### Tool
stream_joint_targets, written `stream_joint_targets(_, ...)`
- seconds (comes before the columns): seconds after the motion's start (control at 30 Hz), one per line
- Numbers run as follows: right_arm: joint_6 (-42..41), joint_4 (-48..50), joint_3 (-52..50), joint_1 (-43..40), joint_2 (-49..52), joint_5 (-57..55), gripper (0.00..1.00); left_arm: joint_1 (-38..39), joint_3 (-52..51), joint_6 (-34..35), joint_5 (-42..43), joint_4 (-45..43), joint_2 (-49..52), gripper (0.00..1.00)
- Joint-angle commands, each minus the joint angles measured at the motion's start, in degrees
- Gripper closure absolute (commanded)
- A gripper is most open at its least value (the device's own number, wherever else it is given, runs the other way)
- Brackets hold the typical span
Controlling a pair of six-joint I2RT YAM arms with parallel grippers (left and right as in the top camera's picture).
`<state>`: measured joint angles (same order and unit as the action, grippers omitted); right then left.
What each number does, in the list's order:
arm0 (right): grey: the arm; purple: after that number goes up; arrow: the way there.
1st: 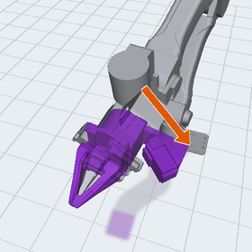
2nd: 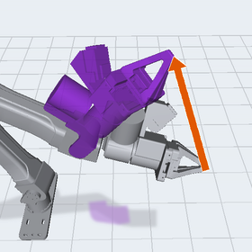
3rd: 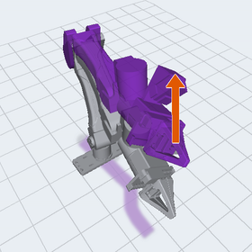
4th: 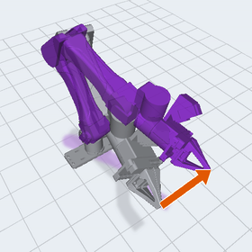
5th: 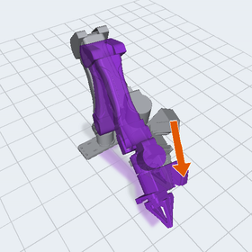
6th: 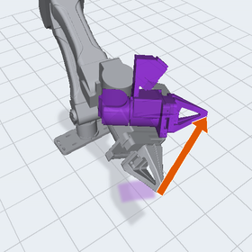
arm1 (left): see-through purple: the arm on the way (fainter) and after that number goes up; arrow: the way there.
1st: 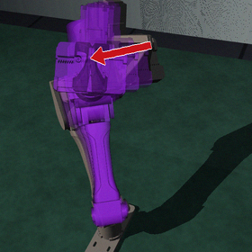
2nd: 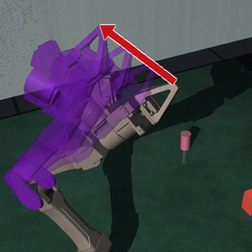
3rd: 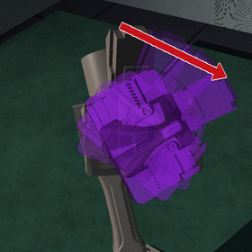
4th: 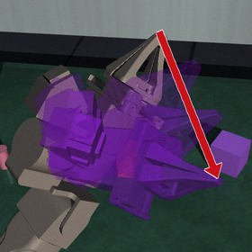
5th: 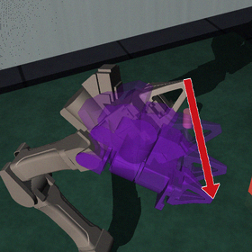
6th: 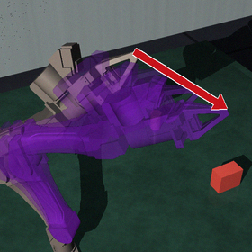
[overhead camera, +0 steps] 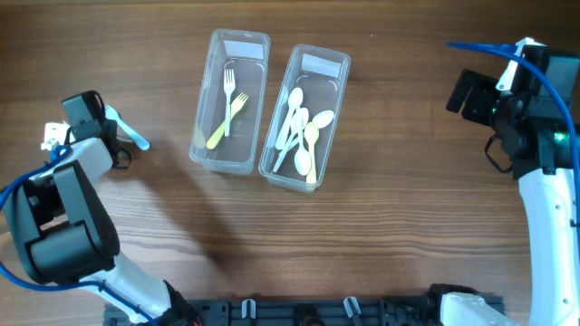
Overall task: Pack container
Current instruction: 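Move the left gripper back to the remaining forks, then grasp another white fork with the left gripper, then carry the white fork into the left container and release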
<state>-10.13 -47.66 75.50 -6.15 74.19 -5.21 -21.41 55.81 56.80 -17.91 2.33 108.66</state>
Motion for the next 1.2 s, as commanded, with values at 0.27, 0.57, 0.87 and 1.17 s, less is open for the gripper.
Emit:
stream_joint_targets(0.27, 1.0, 0.1, 0.3, 0.1, -0.2, -1.0, 0.00, -0.4, 0.1, -4.8, 3.5, -2.2, 9.2, 0.54)
stream_joint_targets(0.57, 1.0, 0.1, 0.3, 0.1, -0.2, -1.0, 0.00, -0.3, 0.1, -5.6, 3.6, 5.2, 9.2, 0.95)
stream_joint_targets(0.87, 1.0, 0.1, 0.3, 0.1, -0.2, -1.0, 0.00, -0.3, 0.1, -8.0, 4.0, 13.2, -12.8, 0.96)
stream_joint_targets(1.17, 1.0, 0.1, 0.3, 0.1, -0.2, -1.0, 0.00, 9.7, 0.1, -48.8, 38.5, 15.5, -46.1, 0.96)
